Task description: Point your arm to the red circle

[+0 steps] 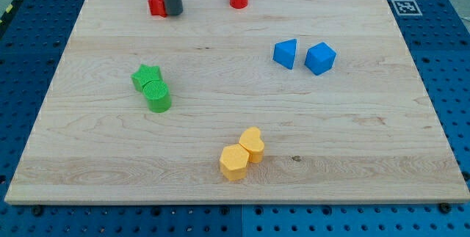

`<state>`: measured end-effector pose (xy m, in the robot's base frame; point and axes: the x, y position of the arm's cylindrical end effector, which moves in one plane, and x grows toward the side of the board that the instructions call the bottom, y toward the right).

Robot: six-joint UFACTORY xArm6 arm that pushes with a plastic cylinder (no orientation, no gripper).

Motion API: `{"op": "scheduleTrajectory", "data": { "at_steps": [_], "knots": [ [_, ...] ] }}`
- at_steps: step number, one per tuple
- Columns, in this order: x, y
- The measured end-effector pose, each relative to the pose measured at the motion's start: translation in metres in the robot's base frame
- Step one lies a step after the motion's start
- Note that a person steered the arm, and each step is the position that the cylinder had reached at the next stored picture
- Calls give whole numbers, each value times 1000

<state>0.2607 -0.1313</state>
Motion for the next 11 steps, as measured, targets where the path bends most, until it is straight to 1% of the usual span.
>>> {"op": "scheduleTrajectory", "data": {
  "at_steps": [1, 2, 3, 4, 6, 7, 8, 9, 11],
  "knots": [
    [-1, -28],
    [-1, -40],
    [8, -23],
    [29, 51],
    [31, 213],
    [17, 240],
    [-22, 229],
    [-25, 227],
    [-25, 144]
  ]
}}
